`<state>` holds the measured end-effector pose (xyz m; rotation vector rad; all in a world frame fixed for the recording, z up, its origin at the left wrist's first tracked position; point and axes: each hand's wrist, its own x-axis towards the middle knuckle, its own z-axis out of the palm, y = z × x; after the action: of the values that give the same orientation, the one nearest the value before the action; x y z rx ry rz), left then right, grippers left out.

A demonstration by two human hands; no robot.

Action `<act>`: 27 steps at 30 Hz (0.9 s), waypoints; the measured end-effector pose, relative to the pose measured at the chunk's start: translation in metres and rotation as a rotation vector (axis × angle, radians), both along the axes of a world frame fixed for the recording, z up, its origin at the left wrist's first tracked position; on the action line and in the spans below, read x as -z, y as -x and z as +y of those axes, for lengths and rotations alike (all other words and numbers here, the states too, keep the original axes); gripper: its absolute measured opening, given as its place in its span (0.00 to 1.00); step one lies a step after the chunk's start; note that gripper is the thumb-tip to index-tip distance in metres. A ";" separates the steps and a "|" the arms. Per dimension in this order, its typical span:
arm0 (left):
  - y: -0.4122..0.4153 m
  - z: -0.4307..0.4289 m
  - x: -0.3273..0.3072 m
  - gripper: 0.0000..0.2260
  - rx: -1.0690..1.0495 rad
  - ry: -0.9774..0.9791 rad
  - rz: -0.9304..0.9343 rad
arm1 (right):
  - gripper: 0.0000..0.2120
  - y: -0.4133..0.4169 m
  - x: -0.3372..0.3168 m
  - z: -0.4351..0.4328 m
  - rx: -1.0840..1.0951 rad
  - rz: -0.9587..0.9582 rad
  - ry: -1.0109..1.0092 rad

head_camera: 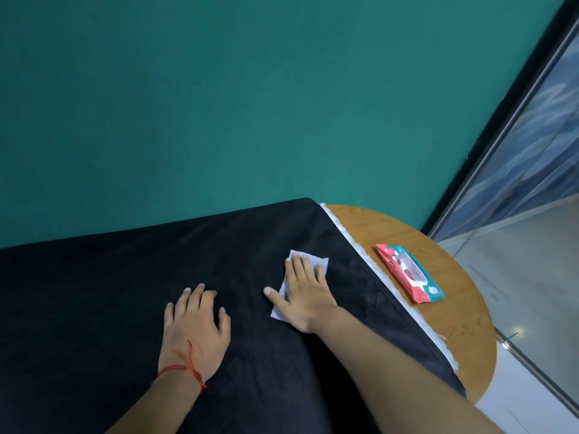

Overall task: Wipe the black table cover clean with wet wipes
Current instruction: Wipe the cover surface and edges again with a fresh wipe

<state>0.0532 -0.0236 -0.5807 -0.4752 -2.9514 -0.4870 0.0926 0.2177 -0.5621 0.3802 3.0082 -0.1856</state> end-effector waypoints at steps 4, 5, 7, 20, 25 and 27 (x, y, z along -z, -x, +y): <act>-0.001 0.000 -0.001 0.20 0.005 0.003 -0.002 | 0.44 -0.002 -0.010 0.027 -0.280 0.017 -0.057; -0.001 -0.001 -0.001 0.20 0.007 0.002 0.002 | 0.42 -0.002 -0.014 0.027 -0.258 0.056 0.000; -0.001 -0.001 -0.001 0.20 0.009 0.002 0.010 | 0.39 0.004 -0.024 0.019 -0.056 0.202 0.220; -0.001 -0.002 -0.001 0.24 0.016 0.021 -0.005 | 0.47 0.021 0.009 -0.021 0.189 0.034 0.095; 0.001 -0.002 0.000 0.23 0.028 0.027 -0.010 | 0.48 0.041 0.010 0.007 0.056 0.064 0.101; 0.002 -0.001 0.001 0.23 0.032 0.024 -0.007 | 0.47 0.054 0.006 0.018 0.015 0.046 0.103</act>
<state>0.0512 -0.0250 -0.5819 -0.5257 -2.9640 -0.4579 0.0387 0.2358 -0.5677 0.3931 3.0256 -0.3542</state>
